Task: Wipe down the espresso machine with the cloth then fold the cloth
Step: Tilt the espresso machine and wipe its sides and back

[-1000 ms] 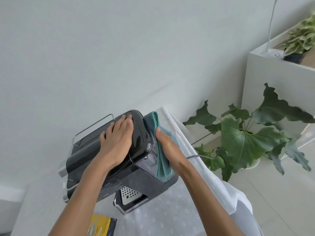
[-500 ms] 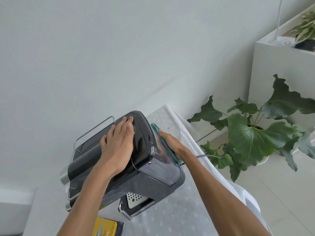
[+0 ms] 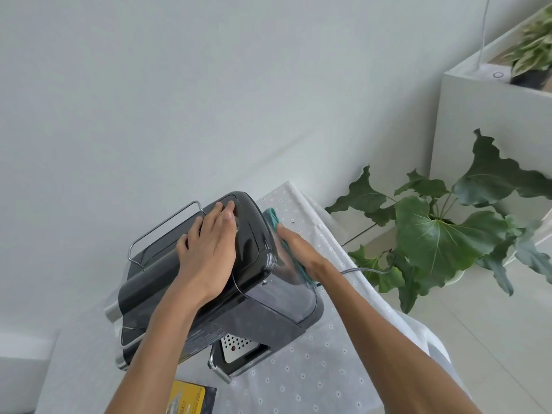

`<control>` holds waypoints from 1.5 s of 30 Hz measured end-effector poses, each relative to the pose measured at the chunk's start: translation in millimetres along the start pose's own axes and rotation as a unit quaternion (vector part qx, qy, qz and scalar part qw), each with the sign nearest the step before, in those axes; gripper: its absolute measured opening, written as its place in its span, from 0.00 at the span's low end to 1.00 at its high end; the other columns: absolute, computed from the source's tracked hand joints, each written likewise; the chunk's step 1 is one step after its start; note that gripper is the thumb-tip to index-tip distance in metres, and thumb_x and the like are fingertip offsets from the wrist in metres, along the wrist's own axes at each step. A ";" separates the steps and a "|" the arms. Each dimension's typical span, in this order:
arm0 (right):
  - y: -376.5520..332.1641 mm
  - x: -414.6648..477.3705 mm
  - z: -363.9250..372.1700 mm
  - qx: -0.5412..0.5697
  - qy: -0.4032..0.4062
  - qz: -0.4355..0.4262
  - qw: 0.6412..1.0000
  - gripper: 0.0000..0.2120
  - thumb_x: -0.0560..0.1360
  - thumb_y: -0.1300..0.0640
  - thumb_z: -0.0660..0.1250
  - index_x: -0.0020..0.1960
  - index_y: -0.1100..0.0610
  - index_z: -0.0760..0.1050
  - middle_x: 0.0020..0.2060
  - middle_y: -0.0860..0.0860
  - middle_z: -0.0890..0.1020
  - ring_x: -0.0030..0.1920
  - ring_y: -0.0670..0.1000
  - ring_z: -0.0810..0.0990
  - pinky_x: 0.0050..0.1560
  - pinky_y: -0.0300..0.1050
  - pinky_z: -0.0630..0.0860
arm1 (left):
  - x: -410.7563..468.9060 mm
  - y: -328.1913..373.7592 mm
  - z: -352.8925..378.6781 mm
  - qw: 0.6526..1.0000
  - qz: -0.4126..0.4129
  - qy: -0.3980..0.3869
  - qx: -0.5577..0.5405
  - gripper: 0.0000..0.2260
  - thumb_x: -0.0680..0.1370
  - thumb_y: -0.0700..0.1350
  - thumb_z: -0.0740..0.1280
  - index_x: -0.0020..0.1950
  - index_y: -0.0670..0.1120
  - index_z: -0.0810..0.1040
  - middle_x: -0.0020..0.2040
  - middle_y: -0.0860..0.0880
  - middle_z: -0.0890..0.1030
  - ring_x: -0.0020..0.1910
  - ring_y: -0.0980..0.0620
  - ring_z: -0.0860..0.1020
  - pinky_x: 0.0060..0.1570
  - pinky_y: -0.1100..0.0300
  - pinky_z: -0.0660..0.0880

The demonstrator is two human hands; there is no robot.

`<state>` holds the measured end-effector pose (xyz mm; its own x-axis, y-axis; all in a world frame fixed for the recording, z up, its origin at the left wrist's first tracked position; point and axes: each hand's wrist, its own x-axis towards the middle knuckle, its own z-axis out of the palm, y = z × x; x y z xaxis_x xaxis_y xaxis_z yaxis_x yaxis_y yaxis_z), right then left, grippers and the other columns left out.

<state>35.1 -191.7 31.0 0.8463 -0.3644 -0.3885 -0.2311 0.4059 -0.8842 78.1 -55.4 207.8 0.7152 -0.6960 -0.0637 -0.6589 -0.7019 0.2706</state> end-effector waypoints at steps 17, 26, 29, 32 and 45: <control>-3.7 -97.7 30.3 0.026 0.066 -0.229 0.971 0.23 0.87 0.54 0.50 0.78 0.35 0.58 0.76 0.29 0.60 0.75 0.30 0.57 0.79 0.39 0.54 | 0.9 -0.3 0.5 1.000 0.002 -0.010 0.027 0.28 0.78 0.63 0.35 0.78 0.62 0.49 0.79 0.60 0.50 0.78 0.55 0.46 0.75 0.43 0.44; -11.4 -134.3 56.2 0.072 0.090 -0.267 0.957 0.21 0.87 0.50 0.51 0.78 0.36 0.60 0.75 0.29 0.63 0.76 0.33 0.58 0.77 0.38 0.54 | 0.8 2.5 1.2 1.000 -0.003 0.003 0.027 0.34 0.72 0.69 0.32 0.78 0.62 0.49 0.79 0.60 0.51 0.78 0.54 0.47 0.74 0.42 0.44; -31.3 -108.3 39.0 0.079 0.040 -0.217 0.972 0.20 0.87 0.48 0.51 0.76 0.33 0.62 0.75 0.32 0.64 0.75 0.37 0.63 0.73 0.38 0.61 | 0.2 3.8 0.2 0.999 -0.008 -0.004 0.032 0.28 0.78 0.65 0.35 0.78 0.61 0.49 0.79 0.59 0.50 0.78 0.53 0.46 0.74 0.42 0.43; -13.9 -87.4 34.0 0.081 0.073 -0.142 0.984 0.20 0.86 0.48 0.50 0.74 0.30 0.64 0.77 0.39 0.65 0.74 0.45 0.68 0.75 0.46 0.63 | -1.6 4.9 -1.0 0.999 -0.010 -0.009 0.032 0.26 0.80 0.62 0.36 0.78 0.62 0.48 0.79 0.59 0.49 0.78 0.53 0.45 0.75 0.43 0.43; -17.4 -114.6 131.2 0.194 0.445 -0.270 0.832 0.23 0.85 0.51 0.50 0.78 0.37 0.59 0.78 0.37 0.63 0.78 0.40 0.58 0.79 0.49 0.57 | 0.6 0.5 -0.4 1.000 -0.008 -0.014 0.020 0.26 0.80 0.62 0.37 0.78 0.62 0.48 0.79 0.59 0.49 0.78 0.53 0.45 0.74 0.44 0.41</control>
<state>5.0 -47.1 125.0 0.0471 -0.9871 -0.1529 0.3860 0.1592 -0.9087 78.3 -56.0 208.3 0.7189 -0.6886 -0.0955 -0.6571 -0.7179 0.2299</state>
